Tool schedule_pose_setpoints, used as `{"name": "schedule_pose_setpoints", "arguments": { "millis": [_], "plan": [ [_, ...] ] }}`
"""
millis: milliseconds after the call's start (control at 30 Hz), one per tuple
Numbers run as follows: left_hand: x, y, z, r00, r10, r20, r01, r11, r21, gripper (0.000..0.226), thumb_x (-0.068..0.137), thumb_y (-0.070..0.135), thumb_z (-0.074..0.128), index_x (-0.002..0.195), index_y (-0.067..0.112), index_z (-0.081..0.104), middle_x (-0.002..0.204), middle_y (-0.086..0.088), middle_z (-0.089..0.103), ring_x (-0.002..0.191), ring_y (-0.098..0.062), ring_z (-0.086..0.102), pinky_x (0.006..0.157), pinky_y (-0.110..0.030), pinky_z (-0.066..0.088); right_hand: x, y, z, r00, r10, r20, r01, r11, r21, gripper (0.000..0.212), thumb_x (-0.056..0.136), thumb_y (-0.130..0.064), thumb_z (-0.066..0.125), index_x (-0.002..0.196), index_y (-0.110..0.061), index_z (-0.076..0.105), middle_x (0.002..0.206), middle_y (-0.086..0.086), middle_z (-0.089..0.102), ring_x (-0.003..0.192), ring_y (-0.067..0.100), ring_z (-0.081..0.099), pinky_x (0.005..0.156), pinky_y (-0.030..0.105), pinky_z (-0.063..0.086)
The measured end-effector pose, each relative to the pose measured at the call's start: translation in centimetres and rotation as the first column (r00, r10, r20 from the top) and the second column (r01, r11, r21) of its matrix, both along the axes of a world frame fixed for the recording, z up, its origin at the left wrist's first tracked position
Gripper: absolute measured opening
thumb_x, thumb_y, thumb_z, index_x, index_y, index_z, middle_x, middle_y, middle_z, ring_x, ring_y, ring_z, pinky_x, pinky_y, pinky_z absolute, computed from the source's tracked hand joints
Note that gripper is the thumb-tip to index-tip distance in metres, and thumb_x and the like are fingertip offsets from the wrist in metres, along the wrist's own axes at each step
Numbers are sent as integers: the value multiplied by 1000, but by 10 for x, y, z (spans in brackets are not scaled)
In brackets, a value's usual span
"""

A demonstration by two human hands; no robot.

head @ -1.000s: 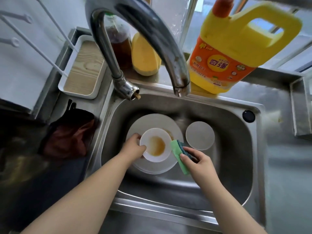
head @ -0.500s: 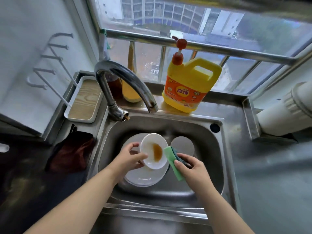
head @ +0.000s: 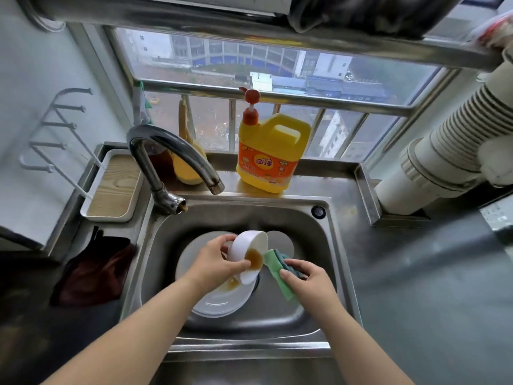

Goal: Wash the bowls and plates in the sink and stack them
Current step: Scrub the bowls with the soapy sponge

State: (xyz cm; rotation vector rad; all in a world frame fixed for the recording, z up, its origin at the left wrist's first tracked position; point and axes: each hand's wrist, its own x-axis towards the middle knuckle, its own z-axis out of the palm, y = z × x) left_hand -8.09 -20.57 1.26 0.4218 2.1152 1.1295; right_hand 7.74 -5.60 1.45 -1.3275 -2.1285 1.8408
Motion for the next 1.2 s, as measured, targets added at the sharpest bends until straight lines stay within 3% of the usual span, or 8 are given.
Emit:
{"name": "schedule_pose_setpoints", "arguments": {
  "millis": [167,633,733,800,900,1033,1133,1200],
  "plan": [
    [8,13,4,949,-151,-276,124,986,-114,65,63,32,86,119,13,58,105,-1,53,93,-17,54,82,-24,44,7,6,-3,1000,-19,11,19,999,37,27,80,-26,74,107,-27,68,98,-4,70,88,12,68,79,31,58],
    [9,26,30,898,-207,-387,219,976,-14,72,62,30,89,125,16,56,100,6,49,84,-8,51,73,-8,37,14,20,9,999,-43,-26,45,996,71,27,83,-22,72,109,-23,67,97,-2,69,85,10,66,65,15,50],
    [8,28,31,963,-103,-250,117,992,41,61,62,30,89,113,25,57,97,7,52,82,-5,55,68,-7,41,12,20,11,999,-31,-24,32,997,72,28,83,-24,72,110,-25,67,98,-3,69,88,10,66,70,18,53],
    [9,25,26,999,24,-28,-21,996,88,52,64,25,88,108,22,59,100,2,62,86,-10,61,69,-13,46,12,19,10,999,-25,-22,27,996,81,28,82,-25,72,110,-25,67,99,-4,69,88,11,67,74,22,55],
    [10,14,10,944,176,277,-207,975,83,53,66,19,87,112,10,64,99,-6,71,90,-20,69,81,-34,57,9,14,7,1000,23,-19,-21,995,93,28,81,-27,73,108,-30,68,99,-4,70,89,11,67,78,27,57],
    [18,3,6,887,194,418,-252,964,86,47,69,17,84,110,4,65,95,-12,74,90,-27,71,87,-43,56,-10,-8,13,981,187,-41,-182,978,102,33,84,-27,71,117,-28,66,106,-8,67,94,3,63,82,18,53],
    [22,1,13,861,181,475,-273,953,133,42,71,15,83,107,3,67,97,-16,73,88,-30,69,90,-48,52,-26,-27,18,947,314,-61,-306,944,123,38,88,-24,65,126,-24,60,119,-7,61,110,7,57,96,22,47],
    [20,-3,16,851,193,488,-305,939,160,54,62,21,88,108,3,67,98,-17,73,89,-31,69,90,-50,53,-32,-32,18,926,369,-75,-360,927,106,37,91,-19,62,127,-22,60,129,-7,57,117,10,53,100,23,44]
  ]
}}
